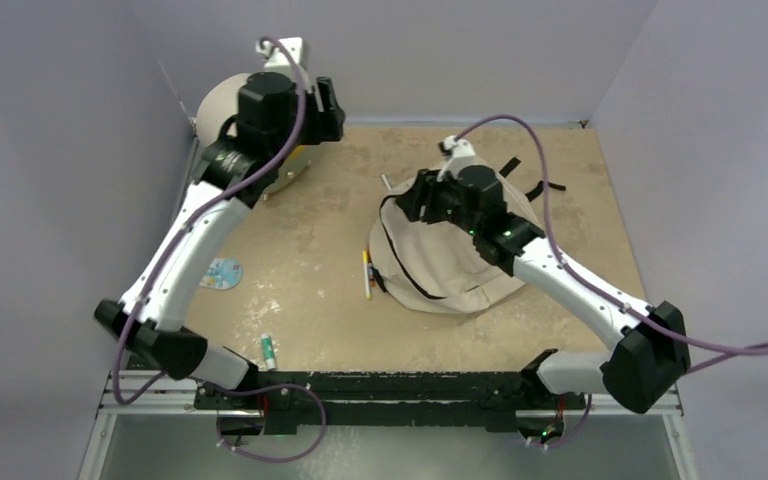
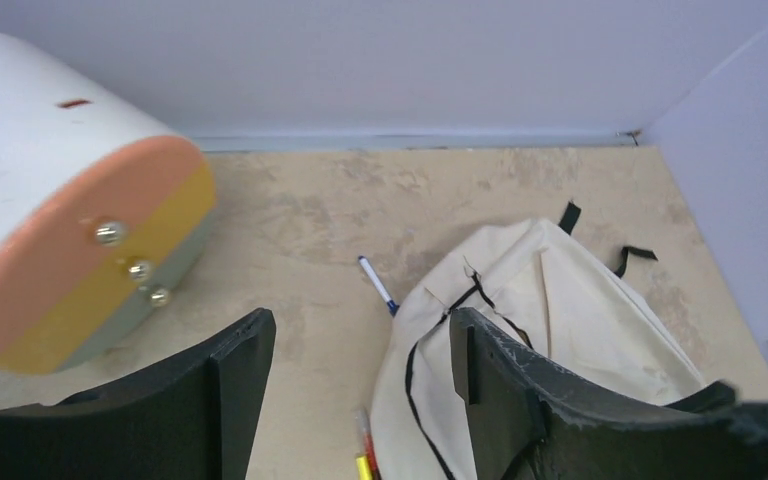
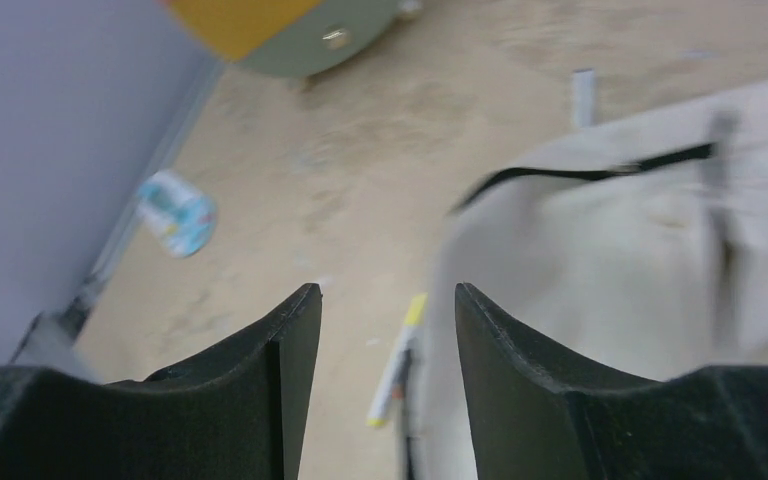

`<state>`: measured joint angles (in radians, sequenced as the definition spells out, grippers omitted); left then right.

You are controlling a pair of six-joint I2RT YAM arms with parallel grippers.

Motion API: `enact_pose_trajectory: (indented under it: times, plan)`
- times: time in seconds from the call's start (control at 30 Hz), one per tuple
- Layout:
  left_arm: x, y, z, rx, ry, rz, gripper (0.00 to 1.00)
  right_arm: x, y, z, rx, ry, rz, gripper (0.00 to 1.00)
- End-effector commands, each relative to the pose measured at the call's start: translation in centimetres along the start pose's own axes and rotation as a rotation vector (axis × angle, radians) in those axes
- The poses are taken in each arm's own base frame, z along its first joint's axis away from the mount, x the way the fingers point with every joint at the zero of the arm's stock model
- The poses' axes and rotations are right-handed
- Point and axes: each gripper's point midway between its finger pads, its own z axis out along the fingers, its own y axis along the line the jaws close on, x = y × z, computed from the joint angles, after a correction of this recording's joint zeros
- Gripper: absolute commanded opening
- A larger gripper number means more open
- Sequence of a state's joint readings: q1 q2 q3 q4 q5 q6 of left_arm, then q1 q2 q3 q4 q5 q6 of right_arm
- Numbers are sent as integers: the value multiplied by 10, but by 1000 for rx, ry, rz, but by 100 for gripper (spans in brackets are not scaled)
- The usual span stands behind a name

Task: Pack the student bag
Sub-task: Unzip the student bag at the center of the board.

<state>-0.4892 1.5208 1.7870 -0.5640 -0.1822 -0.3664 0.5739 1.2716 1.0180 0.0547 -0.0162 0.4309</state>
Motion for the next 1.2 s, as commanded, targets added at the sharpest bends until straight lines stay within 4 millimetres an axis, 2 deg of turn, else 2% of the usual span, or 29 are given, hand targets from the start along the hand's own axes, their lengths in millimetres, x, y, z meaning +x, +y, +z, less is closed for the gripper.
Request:
enact_pose_trajectory:
  times: [0.0,0.07,0.13,0.27,0.33,0.43,0.53,0.67,0.8,0.87,1.03,1.1,1.17]
  plan:
    - [-17,35,-49,-146,-24,19,64,11,89,10,-187,23,77,55]
    - [-36,41,-75,-170,-75,23,65,35,125,13,-251,72,87,55]
    - [-50,46,-97,-184,-121,25,66,54,151,18,-278,105,95,55]
    - [-64,49,-125,-183,-173,28,66,95,202,26,-325,180,77,56]
    - [-64,51,-131,-186,-173,33,67,112,224,27,-347,211,64,56]
    - [-55,55,-135,-196,-148,33,67,141,248,30,-354,257,38,56]
    - [-42,56,-136,-185,-123,28,67,154,251,32,-310,270,16,57]
    - [-20,58,-135,-178,-68,24,67,149,219,27,-163,255,-9,57]
    - [3,59,-133,-167,-13,12,67,107,152,19,86,142,-84,61]
    - [17,55,-129,-137,24,-9,67,78,106,16,195,104,-74,62]
    - [50,49,-119,-98,114,-48,67,4,-14,-9,411,-43,9,62]
    - [57,44,-117,-73,133,-59,67,-11,-61,-16,523,-77,17,64]
    - [62,38,-114,-39,150,-67,67,-15,-99,-19,616,-68,8,66]
